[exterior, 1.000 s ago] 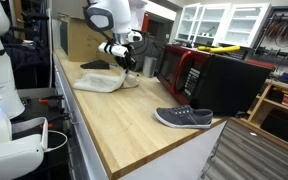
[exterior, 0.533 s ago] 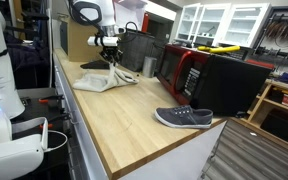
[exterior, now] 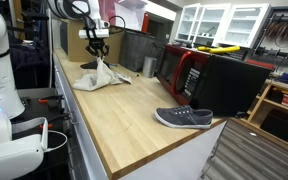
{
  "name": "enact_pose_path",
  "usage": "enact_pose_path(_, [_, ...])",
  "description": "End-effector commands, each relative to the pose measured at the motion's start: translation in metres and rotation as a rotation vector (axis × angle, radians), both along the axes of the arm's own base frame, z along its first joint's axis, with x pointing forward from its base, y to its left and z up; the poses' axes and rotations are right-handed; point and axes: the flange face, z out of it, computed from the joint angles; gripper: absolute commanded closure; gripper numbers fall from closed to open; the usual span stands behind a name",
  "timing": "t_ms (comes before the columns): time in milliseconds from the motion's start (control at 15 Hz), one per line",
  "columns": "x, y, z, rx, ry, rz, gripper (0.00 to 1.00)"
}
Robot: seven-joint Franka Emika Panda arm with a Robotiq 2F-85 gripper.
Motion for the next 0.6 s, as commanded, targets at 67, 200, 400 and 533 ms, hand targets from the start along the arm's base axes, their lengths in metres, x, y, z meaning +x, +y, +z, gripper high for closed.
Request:
enact_pose_path(67, [-0.019, 0.029, -0.001, -0.063, 0.072, 0.153, 0.98])
enact_pose_path(200, [-0.03, 0.044, -0.006, -0.086, 0.124, 0.234, 0.98])
enact_pose_path(400, [-0.048, 0.059, -0.014, -0.142, 0.218, 0.369, 0.98])
enact_pose_path(533, [-0.057, 0.059, -0.017, -0.192, 0.274, 0.422, 0.98])
